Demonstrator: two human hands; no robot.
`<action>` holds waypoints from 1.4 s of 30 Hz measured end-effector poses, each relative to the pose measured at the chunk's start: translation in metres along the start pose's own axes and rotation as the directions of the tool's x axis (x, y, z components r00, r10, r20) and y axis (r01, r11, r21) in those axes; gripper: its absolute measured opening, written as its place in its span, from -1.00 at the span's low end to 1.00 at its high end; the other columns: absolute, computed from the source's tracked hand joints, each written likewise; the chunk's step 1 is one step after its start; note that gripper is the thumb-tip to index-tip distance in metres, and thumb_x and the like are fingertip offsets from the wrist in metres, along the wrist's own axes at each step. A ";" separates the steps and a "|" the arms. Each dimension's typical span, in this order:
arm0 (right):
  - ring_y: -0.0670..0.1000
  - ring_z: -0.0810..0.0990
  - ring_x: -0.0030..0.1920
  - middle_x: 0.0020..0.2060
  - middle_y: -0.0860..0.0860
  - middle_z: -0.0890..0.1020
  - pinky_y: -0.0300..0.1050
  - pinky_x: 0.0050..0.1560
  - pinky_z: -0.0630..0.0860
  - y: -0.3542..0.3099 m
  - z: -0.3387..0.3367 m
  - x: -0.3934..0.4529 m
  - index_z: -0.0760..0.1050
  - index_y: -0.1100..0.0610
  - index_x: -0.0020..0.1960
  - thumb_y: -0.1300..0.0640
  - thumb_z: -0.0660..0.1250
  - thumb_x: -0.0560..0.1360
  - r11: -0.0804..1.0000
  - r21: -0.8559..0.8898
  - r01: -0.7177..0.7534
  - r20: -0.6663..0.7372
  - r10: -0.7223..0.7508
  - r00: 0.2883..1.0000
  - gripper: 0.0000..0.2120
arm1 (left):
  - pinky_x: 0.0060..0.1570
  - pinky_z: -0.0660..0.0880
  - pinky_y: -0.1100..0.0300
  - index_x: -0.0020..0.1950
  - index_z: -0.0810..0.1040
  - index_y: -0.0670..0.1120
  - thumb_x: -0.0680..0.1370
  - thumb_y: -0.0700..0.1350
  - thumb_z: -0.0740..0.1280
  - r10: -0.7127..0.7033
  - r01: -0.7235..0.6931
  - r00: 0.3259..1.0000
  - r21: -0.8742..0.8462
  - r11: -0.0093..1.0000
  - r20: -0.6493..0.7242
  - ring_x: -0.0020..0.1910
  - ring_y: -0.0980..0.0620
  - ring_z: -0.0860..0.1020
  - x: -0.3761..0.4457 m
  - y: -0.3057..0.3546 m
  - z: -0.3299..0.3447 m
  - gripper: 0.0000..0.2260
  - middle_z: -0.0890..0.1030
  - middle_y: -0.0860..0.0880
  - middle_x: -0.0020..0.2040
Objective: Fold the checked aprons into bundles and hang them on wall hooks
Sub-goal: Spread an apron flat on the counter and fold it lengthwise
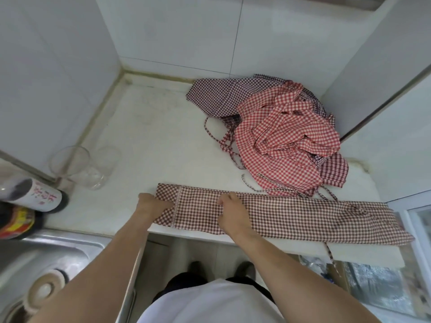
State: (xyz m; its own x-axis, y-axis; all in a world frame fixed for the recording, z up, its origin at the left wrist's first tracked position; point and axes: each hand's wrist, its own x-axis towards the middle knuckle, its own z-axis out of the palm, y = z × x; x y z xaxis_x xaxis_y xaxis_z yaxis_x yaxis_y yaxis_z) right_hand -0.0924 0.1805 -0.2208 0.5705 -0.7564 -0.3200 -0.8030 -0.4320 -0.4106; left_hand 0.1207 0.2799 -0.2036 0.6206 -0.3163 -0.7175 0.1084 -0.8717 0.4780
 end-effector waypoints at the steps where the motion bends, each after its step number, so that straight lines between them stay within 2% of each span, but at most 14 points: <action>1: 0.03 0.54 0.15 0.16 0.01 0.50 -0.12 0.21 0.48 -0.004 0.000 0.000 0.50 0.10 0.24 0.27 0.41 0.45 0.993 0.120 -0.006 0.073 -0.003 0.997 -0.62 | 0.34 0.43 -0.02 0.53 0.14 -0.34 0.40 -0.13 0.57 0.025 -0.027 0.999 -0.061 0.998 -0.031 0.37 -0.23 0.44 -0.003 0.001 -0.001 -0.13 0.39 -0.29 0.43; 3: 0.00 0.60 0.10 0.11 -0.01 0.60 -0.15 0.19 0.50 -0.015 -0.003 0.001 0.54 0.12 0.23 0.05 0.42 0.51 0.907 0.390 -0.160 0.239 0.068 0.969 -0.68 | 0.24 0.50 -0.03 0.51 0.18 -0.26 0.43 -0.21 0.53 0.126 -0.144 0.986 -0.167 0.975 -0.110 0.27 -0.21 0.51 -0.013 0.005 0.001 -0.24 0.45 -0.28 0.36; 6: 0.00 0.61 0.12 0.18 0.06 0.63 0.01 0.36 0.42 -0.027 -0.014 0.006 0.50 0.16 0.33 -0.25 0.23 0.57 0.579 0.688 -0.438 0.465 0.112 0.878 -0.45 | -0.14 0.56 0.15 0.37 0.35 -0.14 0.44 -0.24 0.51 0.325 -0.340 0.940 -0.239 0.910 -0.101 -0.06 -0.02 0.60 -0.041 0.015 0.013 -0.44 0.60 -0.13 0.06; 10: 0.11 0.59 0.22 0.11 0.07 0.67 0.17 0.36 0.42 -0.018 -0.028 0.011 0.57 0.10 0.25 -0.38 0.19 0.52 0.150 0.794 -0.589 0.602 -0.060 0.796 -0.39 | -0.14 0.49 0.35 0.19 0.51 -0.06 0.40 -0.15 0.57 0.471 -0.465 0.870 -0.073 0.882 0.148 -0.03 0.08 0.62 -0.062 0.022 0.044 -0.58 0.64 -0.02 0.01; 13: 0.17 0.65 0.15 0.11 0.20 0.67 0.10 0.17 0.59 -0.010 -0.032 0.010 0.59 0.19 0.25 -0.20 0.44 0.46 0.032 0.801 -0.598 0.598 -0.067 0.799 -0.45 | -0.04 0.49 0.41 0.18 0.55 -0.03 0.44 -0.07 0.54 0.461 -0.521 0.788 0.043 0.852 0.407 0.03 0.16 0.60 -0.073 0.023 0.067 -0.64 0.64 0.04 0.06; 16: 0.18 0.71 -0.01 -0.01 0.23 0.70 0.04 -0.05 0.66 -0.001 -0.024 0.009 0.60 0.31 0.10 0.17 0.47 0.50 0.117 0.847 -0.518 0.502 0.142 0.853 -0.74 | -0.01 0.49 0.34 0.09 0.61 -0.02 0.55 -0.06 0.41 0.398 -0.428 0.834 -0.007 0.904 0.383 0.03 0.13 0.61 -0.077 0.021 0.079 -0.87 0.65 0.10 0.03; 18: 0.19 0.70 -0.02 -0.03 0.21 0.70 0.07 0.00 0.66 0.008 -0.017 0.011 0.60 0.28 0.00 0.33 0.40 0.51 0.195 0.845 -0.497 0.445 0.258 0.858 -0.92 | 0.05 0.46 0.21 0.16 0.56 -0.08 0.56 -0.02 0.37 0.355 -0.372 0.920 0.082 0.925 0.167 0.11 0.01 0.57 -0.071 0.019 0.082 -0.78 0.61 0.04 0.09; 20: 0.15 0.69 -0.03 -0.03 0.15 0.69 0.04 0.01 0.65 0.010 -0.012 0.013 0.59 0.25 0.01 0.36 0.38 0.51 0.248 0.827 -0.504 0.433 0.289 0.854 -0.90 | 0.17 0.46 0.10 0.34 0.43 -0.17 0.54 0.05 0.38 0.255 -0.249 0.967 0.198 0.948 -0.004 0.23 -0.12 0.51 -0.065 0.015 0.082 -0.54 0.53 -0.13 0.24; 22: 0.13 0.66 0.00 0.00 0.13 0.67 0.00 0.00 0.65 0.009 -0.010 0.015 0.56 0.25 0.07 0.38 0.34 0.52 0.302 0.798 -0.522 0.443 0.294 0.847 -0.84 | 0.19 0.44 0.08 0.32 0.41 -0.22 0.53 0.09 0.39 0.129 -0.128 0.992 0.192 0.973 0.008 0.26 -0.17 0.49 -0.062 0.011 0.082 -0.48 0.50 -0.17 0.26; 26: 0.16 0.63 0.00 -0.09 0.14 0.62 -0.03 -0.08 0.60 0.006 -0.005 0.018 0.50 0.27 0.00 0.47 0.16 0.50 0.369 0.745 -0.555 0.475 0.289 0.831 -0.79 | 0.00 0.58 0.02 -0.14 0.57 -0.22 0.53 0.04 0.42 0.092 -0.101 0.987 0.059 0.993 0.135 -0.08 -0.13 0.63 -0.059 0.008 0.084 -0.69 0.68 -0.18 -0.05; 30: 0.15 0.61 0.07 0.06 0.15 0.61 -0.04 -0.05 0.63 -0.001 0.000 0.016 0.45 0.27 0.24 0.42 0.13 0.46 0.470 0.698 -0.541 0.493 0.233 0.838 -0.62 | 0.03 0.59 0.03 0.05 0.53 -0.18 0.52 -0.11 0.43 0.057 -0.040 0.987 -0.115 0.993 0.152 -0.02 -0.07 0.60 -0.058 0.006 0.086 -0.80 0.63 -0.14 0.07; 34: 0.10 0.58 0.13 0.10 0.07 0.59 -0.08 0.13 0.56 0.000 -0.004 0.010 0.44 0.22 0.23 0.32 0.20 0.51 0.729 0.566 -0.385 0.315 0.240 0.918 -0.71 | -0.03 0.64 -0.04 0.30 0.41 -0.18 0.50 -0.21 0.46 0.016 0.039 0.978 -0.257 0.966 0.206 0.05 -0.14 0.61 -0.062 0.007 0.086 -0.58 0.58 -0.17 0.18; 38: 0.03 0.50 0.15 0.18 0.03 0.40 -0.22 0.13 0.47 0.004 -0.012 0.000 0.31 0.17 0.32 0.27 0.41 0.47 0.878 0.419 -0.232 0.043 0.236 0.971 -0.52 | -0.15 0.65 0.00 0.25 0.41 -0.19 0.50 -0.25 0.45 0.069 -0.040 0.991 -0.233 0.972 0.119 -0.03 -0.14 0.62 -0.062 0.006 0.092 -0.62 0.56 -0.16 0.11; 42: -0.05 0.53 0.00 0.07 -0.04 0.49 -0.29 -0.01 0.48 0.005 -0.019 -0.007 0.44 0.10 0.17 0.15 0.44 0.49 0.922 0.374 -0.096 -0.096 0.142 0.985 -0.70 | -0.32 0.61 0.14 0.16 0.45 -0.15 0.53 -0.24 0.39 0.213 -0.211 0.977 -0.166 0.963 -0.007 -0.14 -0.06 0.62 -0.064 0.010 0.098 -0.76 0.61 -0.14 0.01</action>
State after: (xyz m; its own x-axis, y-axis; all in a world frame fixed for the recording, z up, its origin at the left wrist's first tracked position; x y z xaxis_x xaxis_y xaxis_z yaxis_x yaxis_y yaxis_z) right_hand -0.1038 0.1741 -0.2040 0.4318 -0.8535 -0.2916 -0.7311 -0.1418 -0.6674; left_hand 0.0054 0.2550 -0.2028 0.6348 -0.4919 -0.5958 0.1024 -0.7108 0.6959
